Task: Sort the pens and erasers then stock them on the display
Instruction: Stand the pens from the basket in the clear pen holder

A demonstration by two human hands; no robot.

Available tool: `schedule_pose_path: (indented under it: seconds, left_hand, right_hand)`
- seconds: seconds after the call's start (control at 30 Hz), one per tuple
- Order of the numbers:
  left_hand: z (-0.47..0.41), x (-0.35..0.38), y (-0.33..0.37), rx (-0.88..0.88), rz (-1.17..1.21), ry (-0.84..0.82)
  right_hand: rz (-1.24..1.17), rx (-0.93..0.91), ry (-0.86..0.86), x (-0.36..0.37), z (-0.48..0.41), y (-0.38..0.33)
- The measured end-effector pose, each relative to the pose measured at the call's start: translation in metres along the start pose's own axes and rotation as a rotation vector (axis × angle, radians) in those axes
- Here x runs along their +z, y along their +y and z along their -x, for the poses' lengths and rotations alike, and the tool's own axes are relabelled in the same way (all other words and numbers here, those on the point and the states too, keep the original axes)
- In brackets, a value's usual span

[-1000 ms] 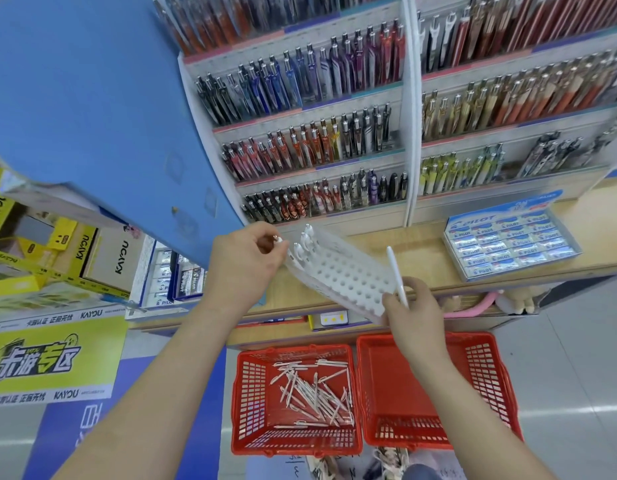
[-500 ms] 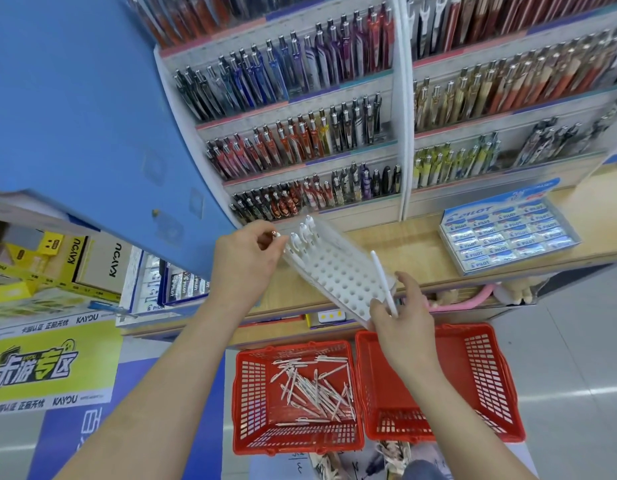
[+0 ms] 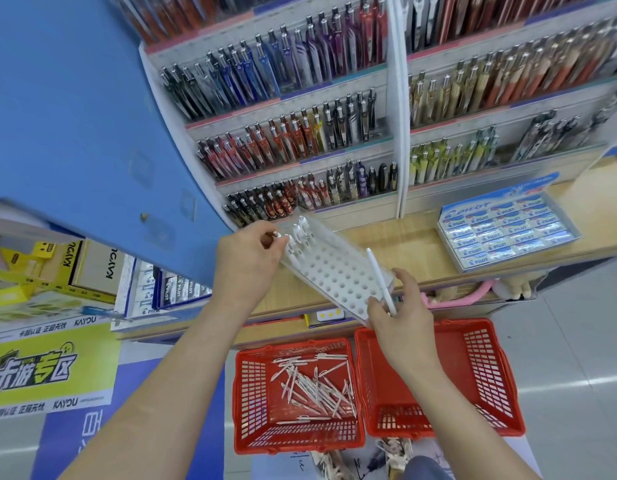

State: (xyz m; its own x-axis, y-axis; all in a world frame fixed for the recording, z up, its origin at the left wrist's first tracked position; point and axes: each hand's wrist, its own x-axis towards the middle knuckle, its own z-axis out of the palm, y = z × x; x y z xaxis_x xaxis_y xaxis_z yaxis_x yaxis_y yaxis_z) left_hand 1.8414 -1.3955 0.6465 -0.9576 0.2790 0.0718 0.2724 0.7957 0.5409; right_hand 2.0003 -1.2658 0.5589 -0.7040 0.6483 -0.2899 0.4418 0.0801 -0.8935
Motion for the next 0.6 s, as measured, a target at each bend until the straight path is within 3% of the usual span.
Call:
schedule_pose_path:
  seconds: [0.6]
  left_hand:
    - [-0.006, 0.006, -0.005, 0.088, -0.207, -0.014]
  right_hand:
    - [0.053, -0.009, 0.005, -0.005, -0.019, -0.007]
